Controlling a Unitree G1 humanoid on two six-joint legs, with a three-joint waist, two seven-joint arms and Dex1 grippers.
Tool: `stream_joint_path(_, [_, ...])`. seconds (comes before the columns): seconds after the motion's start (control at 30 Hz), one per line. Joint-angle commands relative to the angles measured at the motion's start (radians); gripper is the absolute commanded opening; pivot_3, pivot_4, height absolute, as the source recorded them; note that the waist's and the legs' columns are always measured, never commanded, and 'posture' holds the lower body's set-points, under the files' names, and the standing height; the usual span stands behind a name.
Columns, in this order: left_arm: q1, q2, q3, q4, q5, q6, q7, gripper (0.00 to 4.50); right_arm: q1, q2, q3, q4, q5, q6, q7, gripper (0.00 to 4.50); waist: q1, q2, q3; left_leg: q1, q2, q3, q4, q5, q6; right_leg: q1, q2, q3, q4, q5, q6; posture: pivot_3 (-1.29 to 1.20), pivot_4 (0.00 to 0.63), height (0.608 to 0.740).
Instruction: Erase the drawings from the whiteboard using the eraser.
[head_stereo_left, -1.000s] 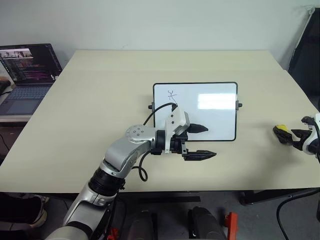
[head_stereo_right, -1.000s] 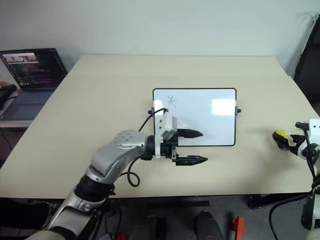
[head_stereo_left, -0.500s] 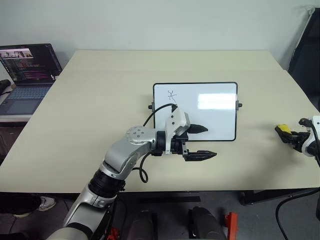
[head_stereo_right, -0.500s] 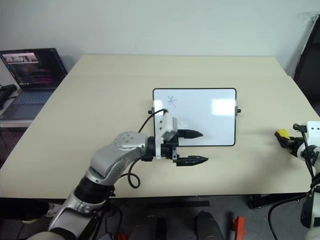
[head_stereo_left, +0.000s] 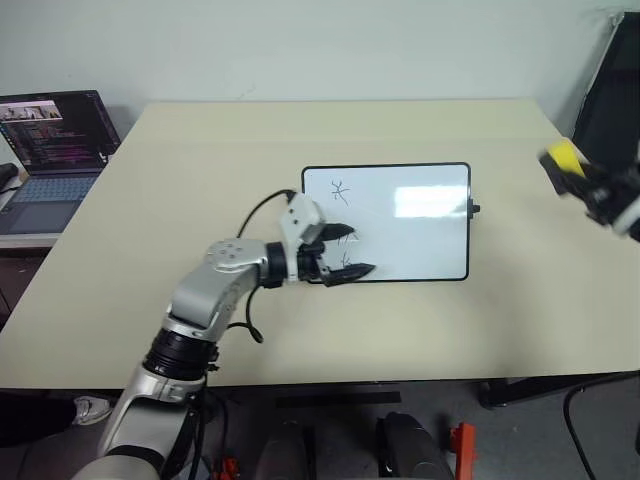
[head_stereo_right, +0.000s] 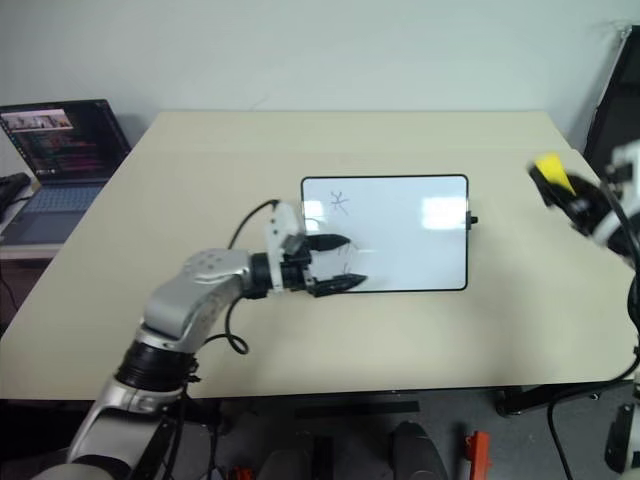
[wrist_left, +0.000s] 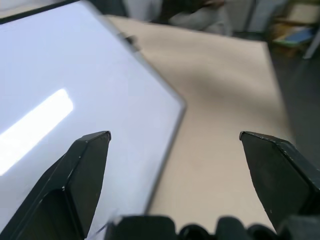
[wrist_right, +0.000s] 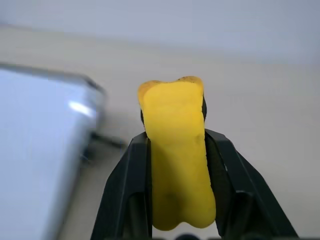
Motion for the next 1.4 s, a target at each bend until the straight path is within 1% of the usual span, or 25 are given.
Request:
stream_joint_path(0.03, [-0.031, 0.031, 0.044, 0.055, 0.037, -0.074, -0.015, 4.5, -0.099, 0.099, 0.175, -0.151, -0.026, -0.008, -0.031, 1.09, 0.004, -0.002, -0.001, 0.0, 0.0, -0.001, 0.0, 0.0, 0.0, 0.0, 0.0, -0.001, 0.0, 0.0, 0.0, 0.0, 0.15, 0.74])
stream_joint_path(0.07, [-0.032, 0.043, 0.053, 0.08, 0.048, -0.093, -0.02, 4.5, -0.14, 0.153, 0.27, -0.133, -0.101, -0.063, -0.041, 1.09, 0.005, -0.003, -0.001, 0.0, 0.0, -0.001, 0.0, 0.0, 0.0, 0.001, 0.0, -0.002, -0.001, 0.0, 0.0, 0.0, 0.15, 0.74])
stream_joint_path(0.13, [-0.03, 0.061, 0.065, 0.11, 0.062, -0.127, -0.028, 4.5, -0.206, 0.263, 0.414, -0.043, -0.232, -0.171, -0.072, 1.09, 0.006, -0.004, -0.002, 0.0, 0.0, -0.001, 0.001, 0.0, 0.0, 0.001, 0.0, -0.002, -0.001, 0.0, 0.0, 0.0, 0.15, 0.74])
stream_joint_path(0.2, [-0.024, 0.067, 0.079, 0.12, 0.066, -0.141, -0.027, 4.5, -0.253, 0.336, 0.513, 0.085, -0.358, -0.286, -0.107, 1.09, 0.009, -0.004, -0.002, -0.002, 0.0, -0.001, 0.001, 0.0, 0.0, -0.001, -0.001, -0.002, -0.001, 0.002, -0.003, 0.0, 0.15, 0.74])
stream_joint_path(0.27, [-0.011, 0.072, 0.095, 0.112, 0.067, -0.141, -0.022, 4.5, -0.292, 0.378, 0.589, 0.208, -0.453, -0.395, -0.111, 1.09, 0.028, -0.005, -0.002, -0.008, -0.001, -0.001, 0.001, 0.0, 0.0, -0.008, -0.002, -0.002, 0.0, 0.003, -0.005, 0.0, 0.15, 0.74])
stream_joint_path(0.3, [-0.004, 0.074, 0.099, 0.106, 0.068, -0.14, -0.02, 4.5, -0.306, 0.392, 0.604, 0.254, -0.475, -0.432, -0.108, 1.09, 0.034, -0.005, -0.002, -0.013, -0.001, 0.0, 0.002, 0.001, -0.001, -0.014, -0.003, -0.002, 0.003, 0.003, -0.005, 0.0, 0.15, 0.74])
stream_joint_path(0.37, [0.016, 0.078, 0.111, 0.086, 0.065, -0.133, -0.013, 4.5, -0.337, 0.424, 0.61, 0.342, -0.49, -0.48, -0.103, 1.09, 0.038, -0.005, -0.002, -0.022, -0.001, -0.001, 0.003, 0.001, -0.002, -0.022, -0.003, -0.003, 0.003, 0.003, -0.005, 0.0, 0.15, 0.74])
stream_joint_path(0.4, [0.032, 0.083, 0.121, 0.072, 0.063, -0.128, -0.008, 4.5, -0.363, 0.44, 0.613, 0.407, -0.509, -0.508, -0.117, 1.09, 0.035, -0.005, -0.002, -0.024, -0.001, -0.001, 0.002, 0.003, -0.005, -0.024, -0.004, -0.003, 0.002, 0.003, -0.005, 0.0, 0.15, 0.74])
stream_joint_path(0.5, [0.074, 0.096, 0.142, 0.037, 0.063, -0.116, 0.011, 4.5, -0.42, 0.462, 0.616, 0.548, -0.56, -0.576, -0.135, 1.09, 0.03, -0.005, -0.001, -0.025, -0.001, 0.001, 0.001, 0.004, -0.006, -0.025, -0.004, -0.002, 0.001, 0.003, -0.005, 0.0, 0.15, 0.74])
stream_joint_path(0.67, [0.126, 0.103, 0.164, -0.02, 0.052, -0.091, 0.032, 4.5, -0.473, 0.464, 0.648, 0.669, -0.653, -0.62, -0.136, 1.09, 0.027, -0.005, -0.002, -0.022, 0.0, 0.0, 0.001, 0.002, -0.003, -0.025, -0.002, -0.002, 0.005, 0.003, -0.006, 0.0, 0.15, 0.74])
stream_joint_path(0.83, [0.136, 0.098, 0.16, -0.052, 0.05, -0.068, 0.043, 4.5, -0.413, 0.464, 0.695, 0.603, -0.652, -0.549, 0.042, 1.09, 0.027, -0.005, -0.002, -0.014, 0.0, -0.001, 0.001, 0.002, -0.003, -0.016, -0.002, -0.003, 0.005, 0.004, -0.007, 0.0, 0.15, 0.74])
stream_joint_path(0.93, [0.134, 0.095, 0.157, -0.063, 0.05, -0.059, 0.045, 4.5, -0.374, 0.449, 0.698, 0.558, -0.649, -0.528, 0.093, 1.09, 0.027, -0.005, -0.002, -0.012, 0.0, -0.001, 0.001, 0.002, -0.003, -0.014, -0.002, -0.003, 0.005, 0.004, -0.007, 0.0, 0.15, 0.74])
stream_joint_path(1.03, [0.131, 0.096, 0.155, -0.055, 0.054, -0.062, 0.041, 4.5, -0.384, 0.449, 0.663, 0.573, -0.663, -0.531, 0.032, 1.09, 0.027, -0.005, -0.002, -0.011, 0.0, -0.001, 0.001, 0.002, -0.003, -0.014, -0.002, -0.002, 0.007, 0.004, -0.007, 0.0, 0.15, 0.74])
stream_joint_path(1.2, [0.11, 0.089, 0.141, -0.031, 0.063, -0.072, 0.032, 4.5, -0.486, 0.454, 0.58, 0.704, -0.67, -0.542, -0.174, 1.08, 0.028, -0.005, -0.002, -0.008, -0.001, 0.0, 0.002, 0.003, -0.005, -0.014, -0.002, -0.001, 0.012, 0.005, -0.008, 0.0, 0.15, 0.74])
stream_joint_path(1.23, [0.104, 0.086, 0.136, -0.027, 0.064, -0.075, 0.028, 4.5, -0.495, 0.448, 0.572, 0.721, -0.666, -0.543, -0.181, 1.08, 0.029, -0.005, -0.002, -0.007, -0.001, 0.0, 0.002, 0.004, -0.006, -0.014, -0.002, -0.001, 0.014, 0.005, -0.009, 0.0, 0.15, 0.74])
stream_joint_path(1.3, [0.094, 0.078, 0.129, -0.025, 0.063, -0.076, 0.022, 4.5, -0.489, 0.433, 0.577, 0.73, -0.669, -0.552, -0.148, 1.07, 0.031, -0.006, -0.002, -0.007, -0.001, -0.001, 0.002, 0.005, -0.006, -0.014, -0.002, -0.002, 0.015, 0.005, -0.009, 0.0, 0.15, 0.74])
stream_joint_path(1.4, [0.089, 0.08, 0.113, -0.028, 0.066, -0.076, -0.001, 4.5, -0.43, 0.42, 0.596, 0.675, -0.665, -0.544, -0.073, 1.07, 0.026, -0.006, -0.002, -0.007, -0.001, 0.0, 0.001, 0.005, -0.006, -0.014, -0.002, -0.001, 0.015, 0.005, -0.009, 0.0, 0.15, 0.74])
